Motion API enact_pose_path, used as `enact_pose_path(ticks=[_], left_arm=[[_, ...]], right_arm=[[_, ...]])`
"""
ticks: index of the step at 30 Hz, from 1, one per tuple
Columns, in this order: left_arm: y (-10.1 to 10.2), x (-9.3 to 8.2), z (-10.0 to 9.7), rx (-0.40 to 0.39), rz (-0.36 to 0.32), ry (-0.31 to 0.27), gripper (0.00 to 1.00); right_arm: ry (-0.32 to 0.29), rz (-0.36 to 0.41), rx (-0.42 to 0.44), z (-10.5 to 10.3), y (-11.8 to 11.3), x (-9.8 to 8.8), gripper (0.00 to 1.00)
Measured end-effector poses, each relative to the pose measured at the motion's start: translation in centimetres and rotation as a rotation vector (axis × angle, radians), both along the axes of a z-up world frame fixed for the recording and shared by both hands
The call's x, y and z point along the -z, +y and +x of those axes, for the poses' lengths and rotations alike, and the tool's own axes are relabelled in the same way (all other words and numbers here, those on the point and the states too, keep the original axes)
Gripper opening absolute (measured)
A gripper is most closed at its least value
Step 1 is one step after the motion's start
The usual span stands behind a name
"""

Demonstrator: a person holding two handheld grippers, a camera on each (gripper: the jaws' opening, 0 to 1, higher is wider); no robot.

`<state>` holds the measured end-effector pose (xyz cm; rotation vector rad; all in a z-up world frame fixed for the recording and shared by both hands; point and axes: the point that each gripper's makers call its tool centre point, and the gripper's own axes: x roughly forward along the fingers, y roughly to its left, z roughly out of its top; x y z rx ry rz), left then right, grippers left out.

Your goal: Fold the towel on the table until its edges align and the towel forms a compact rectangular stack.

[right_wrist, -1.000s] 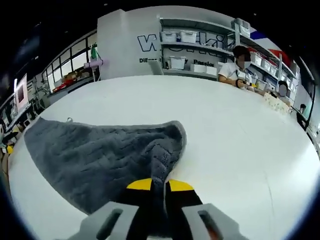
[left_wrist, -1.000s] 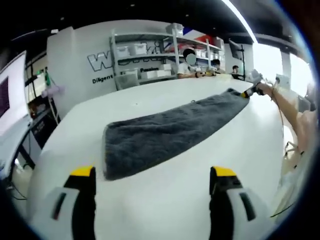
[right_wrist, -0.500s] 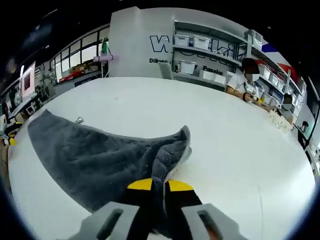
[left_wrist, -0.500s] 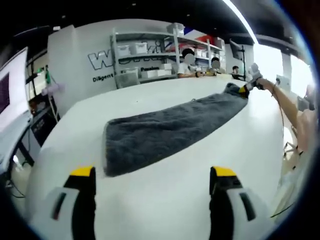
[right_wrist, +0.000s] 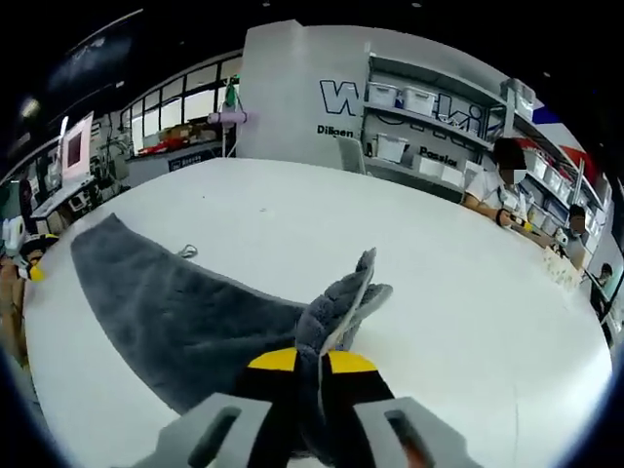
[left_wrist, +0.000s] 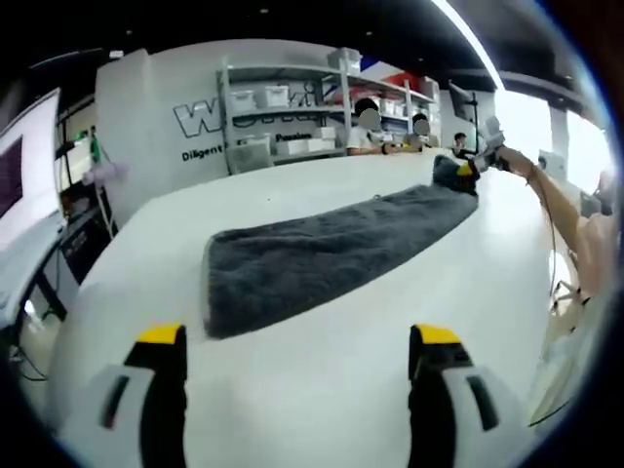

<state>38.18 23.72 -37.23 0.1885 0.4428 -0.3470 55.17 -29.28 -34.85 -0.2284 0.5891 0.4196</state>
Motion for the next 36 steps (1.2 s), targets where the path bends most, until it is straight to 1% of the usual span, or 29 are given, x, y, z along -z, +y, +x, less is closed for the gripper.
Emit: enact_pose_path(ticks=[4, 8, 18, 28, 31, 32, 36], left_arm=[[0.1, -0.1, -0.1, 0.001, -0.005, -0.002, 0.99], [0.3, -0.2, -0.3, -0.004, -0.008, -0.006, 0.99], [0.9, -0.3, -0.6, -0.012, -0.014, -0.011, 0.99], [1.2, -0.5, -0.9, -0.02, -0.015, -0.016, 0.99], [1.2, -0.5, -1.0, -0.019, -0.014, -0.016, 0.99], [1.3, -0.5, -1.0, -0.019, -0.014, -0.015, 0.99], [1.4, -0.5, -1.1, -0.024, -0.016, -0.015, 0.99]], right_arm=[[-0.005, 0.002, -0.036, 0.5, 1.9, -0.3, 0.08], [-0.002, 0.023, -0.063, 0.9, 3.6, -0.4, 0.08], [-0.012, 0.03, -0.136, 0.5, 8.1, -1.0, 0.08], [-0.012, 0.043, -0.215, -0.7, 12.6, -1.4, 0.08], [-0.014, 0.049, -0.239, -1.1, 13.7, -1.6, 0.08], [-0.015, 0.053, -0.252, -1.6, 14.4, -1.7, 0.08], [-0.021, 0.052, -0.288, -1.9, 15.9, -2.2, 0.08]])
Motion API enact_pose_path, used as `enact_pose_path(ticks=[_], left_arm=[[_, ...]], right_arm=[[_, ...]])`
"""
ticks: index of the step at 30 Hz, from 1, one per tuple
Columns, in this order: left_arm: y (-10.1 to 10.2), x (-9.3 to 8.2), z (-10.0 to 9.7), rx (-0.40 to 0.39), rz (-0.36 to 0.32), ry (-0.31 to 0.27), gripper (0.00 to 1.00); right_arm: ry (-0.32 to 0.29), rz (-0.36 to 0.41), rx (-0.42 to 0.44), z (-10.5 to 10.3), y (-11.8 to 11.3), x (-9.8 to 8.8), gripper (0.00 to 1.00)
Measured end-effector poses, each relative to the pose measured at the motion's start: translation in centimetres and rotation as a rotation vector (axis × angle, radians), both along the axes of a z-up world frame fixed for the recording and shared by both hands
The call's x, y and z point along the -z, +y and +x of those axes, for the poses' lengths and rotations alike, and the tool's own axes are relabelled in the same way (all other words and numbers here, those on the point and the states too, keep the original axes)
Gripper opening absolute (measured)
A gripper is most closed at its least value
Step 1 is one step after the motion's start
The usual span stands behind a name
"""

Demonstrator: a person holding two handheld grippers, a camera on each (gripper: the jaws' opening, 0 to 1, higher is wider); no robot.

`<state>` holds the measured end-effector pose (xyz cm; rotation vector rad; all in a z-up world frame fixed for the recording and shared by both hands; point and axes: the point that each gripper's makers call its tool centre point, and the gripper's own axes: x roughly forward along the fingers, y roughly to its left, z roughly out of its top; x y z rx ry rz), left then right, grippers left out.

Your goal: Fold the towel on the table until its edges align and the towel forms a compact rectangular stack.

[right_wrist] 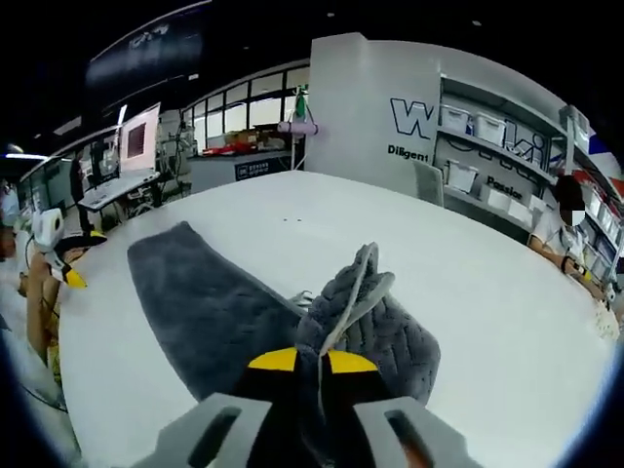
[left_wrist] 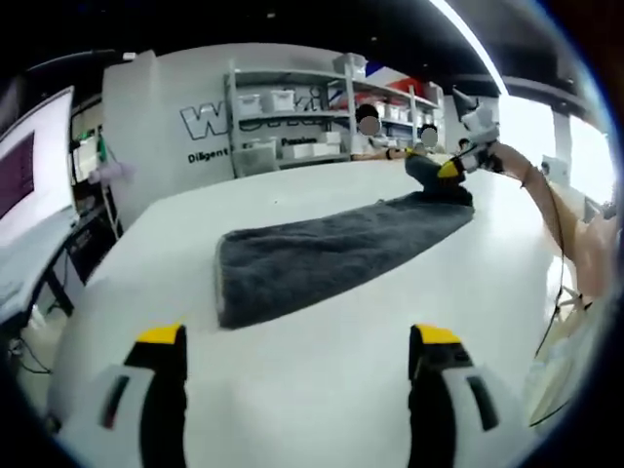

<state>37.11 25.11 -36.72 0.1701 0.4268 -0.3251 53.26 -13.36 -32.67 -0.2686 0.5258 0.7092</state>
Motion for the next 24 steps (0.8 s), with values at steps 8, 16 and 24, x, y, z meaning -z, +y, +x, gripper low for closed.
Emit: enact_pose_path(ticks=[8, 16, 24], left_arm=[[0.3, 0.2, -0.1, -0.007, -0.002, 0.002, 0.99], [0.0, 0.6, -0.2, -0.004, -0.003, 0.007, 0.99], [0.2, 0.7, -0.8, -0.002, 0.0, 0.006, 0.99]], right_arm=[[-0.033, 0.017, -0.064, -1.2, 3.1, -1.3, 0.08], [-0.059, 0.031, -0.139, -2.0, 7.5, -3.0, 0.08], [-0.045, 0.038, -0.218, -2.5, 12.4, -2.8, 0.08]])
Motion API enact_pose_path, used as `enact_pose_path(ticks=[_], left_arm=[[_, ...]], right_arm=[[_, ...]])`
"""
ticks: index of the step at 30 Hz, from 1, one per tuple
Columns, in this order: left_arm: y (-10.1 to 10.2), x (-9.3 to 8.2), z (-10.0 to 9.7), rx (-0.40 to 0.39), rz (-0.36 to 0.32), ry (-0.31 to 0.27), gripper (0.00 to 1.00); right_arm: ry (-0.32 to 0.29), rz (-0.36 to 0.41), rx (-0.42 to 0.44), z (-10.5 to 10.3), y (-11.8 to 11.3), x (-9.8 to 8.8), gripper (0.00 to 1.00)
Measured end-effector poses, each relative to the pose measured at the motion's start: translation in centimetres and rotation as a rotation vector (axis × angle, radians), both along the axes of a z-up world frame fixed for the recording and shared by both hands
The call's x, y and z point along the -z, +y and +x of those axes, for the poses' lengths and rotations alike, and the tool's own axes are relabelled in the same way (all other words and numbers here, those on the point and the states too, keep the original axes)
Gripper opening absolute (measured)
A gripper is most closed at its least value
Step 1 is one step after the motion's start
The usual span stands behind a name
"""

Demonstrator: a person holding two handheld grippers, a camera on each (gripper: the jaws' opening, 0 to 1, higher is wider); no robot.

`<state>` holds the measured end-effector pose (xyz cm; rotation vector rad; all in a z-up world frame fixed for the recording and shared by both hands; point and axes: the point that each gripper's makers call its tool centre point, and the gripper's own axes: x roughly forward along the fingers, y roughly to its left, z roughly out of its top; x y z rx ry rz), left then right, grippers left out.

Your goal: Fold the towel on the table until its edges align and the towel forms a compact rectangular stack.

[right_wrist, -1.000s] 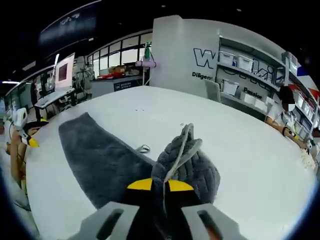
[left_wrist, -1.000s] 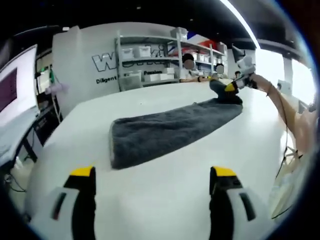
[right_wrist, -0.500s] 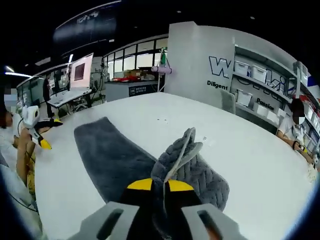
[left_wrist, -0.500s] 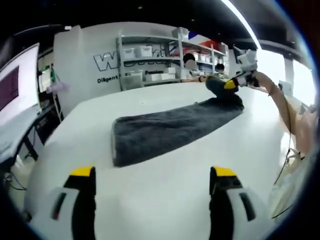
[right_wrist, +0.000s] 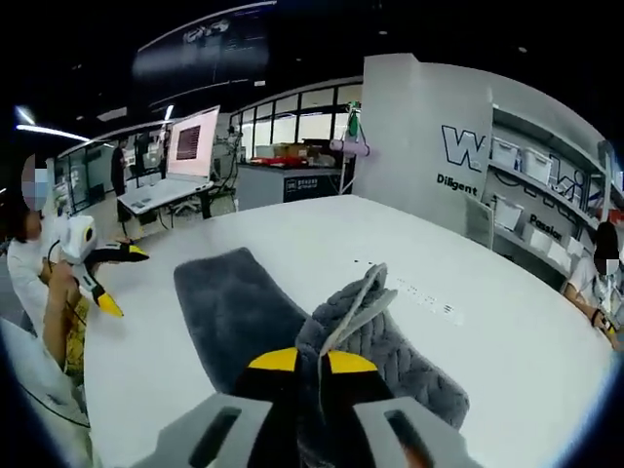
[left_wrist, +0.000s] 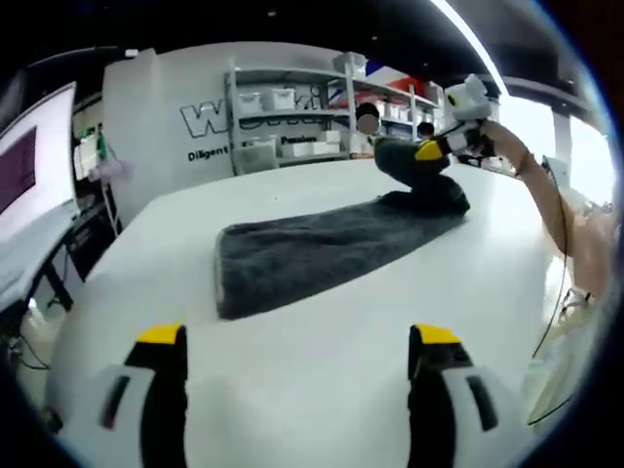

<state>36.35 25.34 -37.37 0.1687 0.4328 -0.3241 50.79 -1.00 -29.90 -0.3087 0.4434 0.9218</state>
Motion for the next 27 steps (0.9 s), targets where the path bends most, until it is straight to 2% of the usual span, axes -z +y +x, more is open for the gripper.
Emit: enact_pose_path(ticks=[7, 27], left_arm=[[0.5, 0.0, -0.5, -0.013, 0.006, 0.0, 0.99], [1.3, -1.1, -1.1, -0.031, 0.006, -0.018, 0.99]], right_arm=[[0.031, -0.017, -0.056, 0.0, 3.8, 1.4, 0.08], [0.055, -0.016, -0.14, -0.5, 9.9, 2.2, 0.08]])
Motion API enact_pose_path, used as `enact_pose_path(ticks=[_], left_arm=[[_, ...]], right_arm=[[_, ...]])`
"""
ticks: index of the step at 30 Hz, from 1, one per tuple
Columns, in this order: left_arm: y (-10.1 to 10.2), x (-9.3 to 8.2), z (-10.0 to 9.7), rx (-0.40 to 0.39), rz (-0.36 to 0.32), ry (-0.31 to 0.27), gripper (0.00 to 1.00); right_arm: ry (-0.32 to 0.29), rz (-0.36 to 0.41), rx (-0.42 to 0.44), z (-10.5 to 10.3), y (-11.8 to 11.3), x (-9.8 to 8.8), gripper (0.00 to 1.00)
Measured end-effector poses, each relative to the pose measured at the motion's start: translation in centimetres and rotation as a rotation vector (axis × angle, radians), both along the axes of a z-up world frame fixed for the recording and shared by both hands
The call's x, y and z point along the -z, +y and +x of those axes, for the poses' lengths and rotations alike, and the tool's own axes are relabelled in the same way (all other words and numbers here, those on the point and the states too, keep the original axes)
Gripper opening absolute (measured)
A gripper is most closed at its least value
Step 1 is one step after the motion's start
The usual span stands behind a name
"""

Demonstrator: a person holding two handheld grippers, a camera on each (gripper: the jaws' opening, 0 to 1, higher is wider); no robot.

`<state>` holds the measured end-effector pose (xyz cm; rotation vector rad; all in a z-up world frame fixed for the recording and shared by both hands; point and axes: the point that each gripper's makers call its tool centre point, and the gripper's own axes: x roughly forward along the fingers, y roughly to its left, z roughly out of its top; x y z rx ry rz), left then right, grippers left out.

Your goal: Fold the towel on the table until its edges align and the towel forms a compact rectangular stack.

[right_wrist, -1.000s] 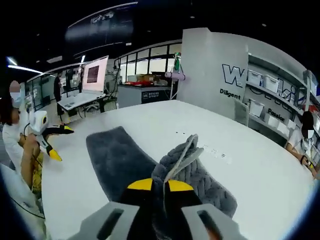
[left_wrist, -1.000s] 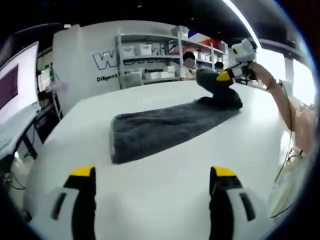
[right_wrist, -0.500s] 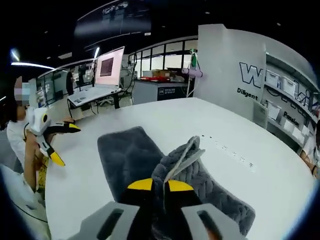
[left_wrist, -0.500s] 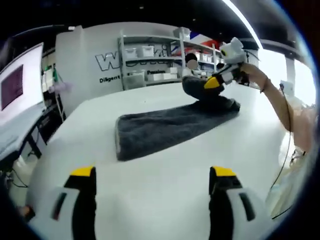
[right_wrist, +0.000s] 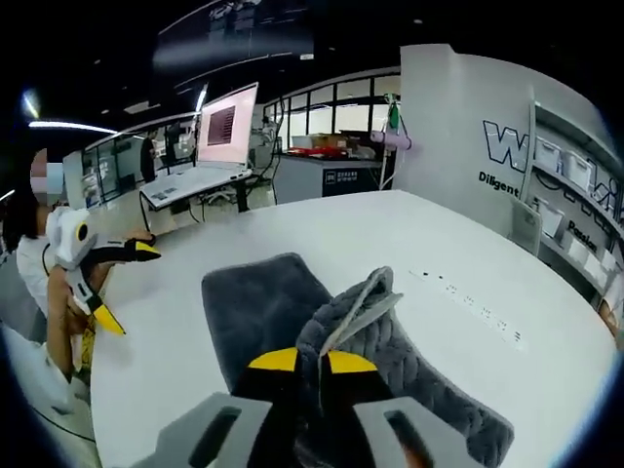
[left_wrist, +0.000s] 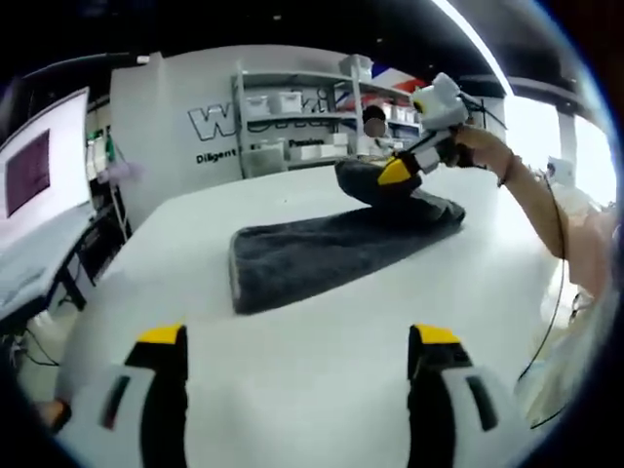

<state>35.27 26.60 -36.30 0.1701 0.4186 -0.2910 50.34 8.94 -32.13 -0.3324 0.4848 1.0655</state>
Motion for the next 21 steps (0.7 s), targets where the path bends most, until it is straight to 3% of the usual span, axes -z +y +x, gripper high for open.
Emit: enact_pose_path(ticks=[21], left_arm=[[0.0, -0.3, -0.5, 0.003, 0.018, 0.004, 0.98]], right_arm=[[0.014, 0.038, -0.092, -1.9, 7.6, -0.5, 0.08]])
